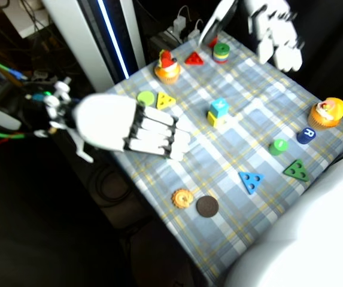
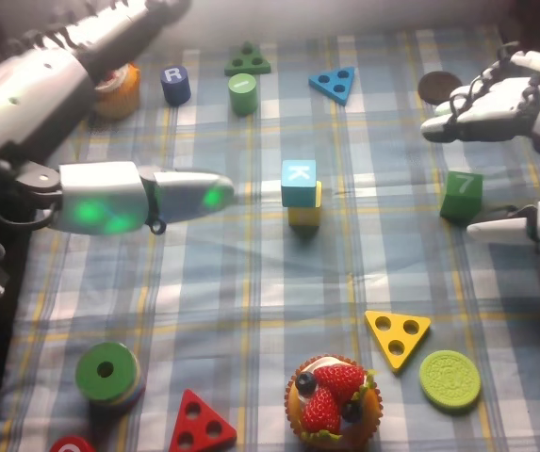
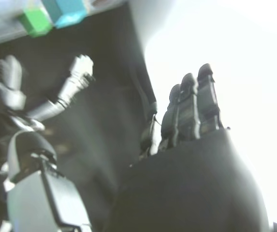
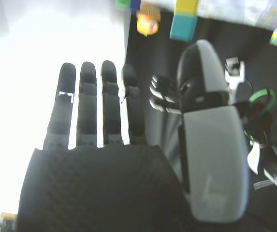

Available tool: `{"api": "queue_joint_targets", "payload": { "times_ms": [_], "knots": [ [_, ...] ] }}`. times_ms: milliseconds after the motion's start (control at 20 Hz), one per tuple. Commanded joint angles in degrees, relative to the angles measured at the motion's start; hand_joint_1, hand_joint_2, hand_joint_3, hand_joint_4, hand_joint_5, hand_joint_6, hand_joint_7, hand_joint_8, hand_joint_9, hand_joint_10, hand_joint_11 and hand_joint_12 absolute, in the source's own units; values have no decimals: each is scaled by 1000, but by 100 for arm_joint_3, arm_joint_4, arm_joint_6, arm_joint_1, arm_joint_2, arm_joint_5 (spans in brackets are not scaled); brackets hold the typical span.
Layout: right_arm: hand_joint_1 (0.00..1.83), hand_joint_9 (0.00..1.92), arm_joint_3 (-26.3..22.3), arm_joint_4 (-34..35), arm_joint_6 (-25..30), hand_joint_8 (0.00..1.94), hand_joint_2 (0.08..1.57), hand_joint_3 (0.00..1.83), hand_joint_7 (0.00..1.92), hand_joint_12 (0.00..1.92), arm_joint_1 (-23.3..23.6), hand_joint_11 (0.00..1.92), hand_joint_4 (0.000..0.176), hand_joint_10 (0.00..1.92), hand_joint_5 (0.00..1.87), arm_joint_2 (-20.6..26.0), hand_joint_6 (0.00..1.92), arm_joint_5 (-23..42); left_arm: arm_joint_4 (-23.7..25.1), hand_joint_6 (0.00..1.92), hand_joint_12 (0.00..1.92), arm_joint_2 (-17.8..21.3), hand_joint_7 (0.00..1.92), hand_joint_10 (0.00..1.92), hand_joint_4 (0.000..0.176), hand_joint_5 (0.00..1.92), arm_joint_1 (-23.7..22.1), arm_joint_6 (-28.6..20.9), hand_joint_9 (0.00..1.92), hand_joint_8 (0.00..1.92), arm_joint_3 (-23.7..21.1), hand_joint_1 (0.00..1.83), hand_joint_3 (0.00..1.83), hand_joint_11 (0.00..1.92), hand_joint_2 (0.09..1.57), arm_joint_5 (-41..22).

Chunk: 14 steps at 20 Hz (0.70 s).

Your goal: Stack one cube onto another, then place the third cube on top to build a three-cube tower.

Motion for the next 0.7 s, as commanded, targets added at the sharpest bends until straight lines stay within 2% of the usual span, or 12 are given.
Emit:
{"api": "queue_joint_targets", "payload": {
  "times_ms": [0,250,300,350,400,600,650],
  "knots": [
    [838,376,66,104,-6,2,968,0,499,809,101,0,0,4,596,-47,13,436,252,2,77,13,83,11,175,29,-8,-48,99,4,-42,721,0,129,738,-904],
    [916,518,337,219,-320,4,924,0,585,1166,360,29,0,17,726,-327,3,-172,101,8,93,30,96,9,176,27,215,-63,121,7,-136,711,5,131,752,-1222],
    [929,519,376,282,-359,3,920,0,589,1176,370,13,0,13,733,-347,4,-220,69,6,91,41,99,7,176,25,266,-91,118,7,-152,716,4,126,752,-1289],
    [944,433,396,346,-402,4,922,0,534,997,374,2,0,11,734,-350,2,-242,59,6,91,49,102,6,176,28,296,-148,119,7,-158,705,6,122,757,-1323],
    [967,429,416,392,-426,8,914,0,534,958,381,0,0,15,755,-355,9,-258,41,8,88,50,106,5,176,33,324,-204,117,8,-159,702,6,115,758,-1359],
    [922,434,479,493,-485,4,941,10,551,983,414,0,0,8,780,-408,8,-333,-11,7,83,37,117,3,176,43,385,-305,117,8,-159,721,3,105,757,-1441],
    [951,480,503,522,-485,7,933,3,569,1090,416,0,0,20,801,-436,11,-344,-11,8,82,31,118,5,176,47,386,-309,122,8,-159,719,2,104,756,-1441]
  ]
}}
